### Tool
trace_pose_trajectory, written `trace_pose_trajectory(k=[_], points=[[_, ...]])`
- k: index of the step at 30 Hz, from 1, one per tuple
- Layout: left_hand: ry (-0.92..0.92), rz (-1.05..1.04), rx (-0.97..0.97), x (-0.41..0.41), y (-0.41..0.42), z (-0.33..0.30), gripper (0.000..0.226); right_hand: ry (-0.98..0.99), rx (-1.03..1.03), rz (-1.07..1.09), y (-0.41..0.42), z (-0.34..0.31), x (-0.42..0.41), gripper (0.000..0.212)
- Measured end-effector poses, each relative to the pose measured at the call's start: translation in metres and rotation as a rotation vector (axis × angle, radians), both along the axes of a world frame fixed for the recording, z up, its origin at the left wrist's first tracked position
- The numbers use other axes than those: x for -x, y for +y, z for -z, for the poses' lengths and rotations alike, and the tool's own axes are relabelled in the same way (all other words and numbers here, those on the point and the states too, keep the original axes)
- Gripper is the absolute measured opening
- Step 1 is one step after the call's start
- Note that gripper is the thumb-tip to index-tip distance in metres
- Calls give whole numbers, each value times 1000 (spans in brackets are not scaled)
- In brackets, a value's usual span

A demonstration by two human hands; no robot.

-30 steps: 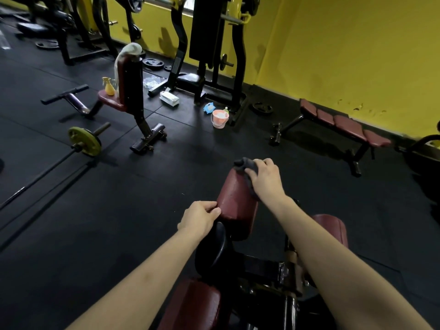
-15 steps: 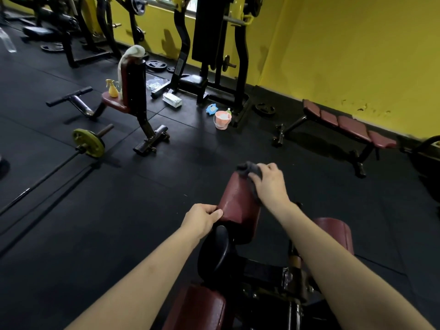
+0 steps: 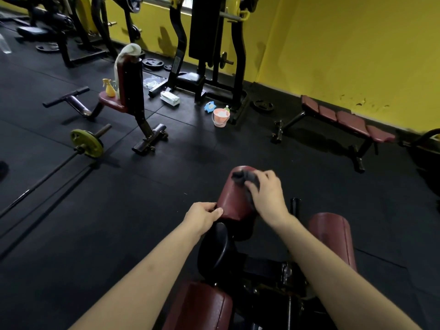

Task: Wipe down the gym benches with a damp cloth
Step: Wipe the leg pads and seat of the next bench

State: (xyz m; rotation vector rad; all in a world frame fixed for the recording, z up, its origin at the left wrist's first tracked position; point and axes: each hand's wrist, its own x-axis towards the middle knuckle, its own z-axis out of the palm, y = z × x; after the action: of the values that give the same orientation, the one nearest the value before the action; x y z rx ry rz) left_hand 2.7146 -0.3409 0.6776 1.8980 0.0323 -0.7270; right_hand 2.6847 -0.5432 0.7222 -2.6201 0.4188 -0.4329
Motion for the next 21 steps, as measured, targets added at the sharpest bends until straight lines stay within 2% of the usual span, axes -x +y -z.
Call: trace_pose_trajectory(k=[2, 5, 9, 11, 13, 16, 18, 21], points=[[-45, -22, -42, -1, 1, -3, 39, 3, -60, 97, -14, -4, -24, 37], [-147, -23, -162, 9, -3, -14, 44, 15, -125, 141, -9, -3, -15, 40], [-166, 50, -185, 22, -5, -19, 63, 15, -155, 18, 25, 8, 55, 40], [-162, 56, -200, 17, -5, -10, 59, 32, -148, -62, 32, 11, 76, 39], [-127, 44, -139, 9, -5, -3, 53, 55, -107, -107, 24, 11, 63, 37], [-21, 73, -27, 4, -1, -15, 40, 24, -24, -56, 7, 2, 9, 35], [14, 63, -49, 0, 3, -18, 43, 10, -7, 45, -6, -3, -23, 36], [-128, 13, -204, 9, 0, -22, 42, 46, 4, 91, -11, -5, -29, 39]])
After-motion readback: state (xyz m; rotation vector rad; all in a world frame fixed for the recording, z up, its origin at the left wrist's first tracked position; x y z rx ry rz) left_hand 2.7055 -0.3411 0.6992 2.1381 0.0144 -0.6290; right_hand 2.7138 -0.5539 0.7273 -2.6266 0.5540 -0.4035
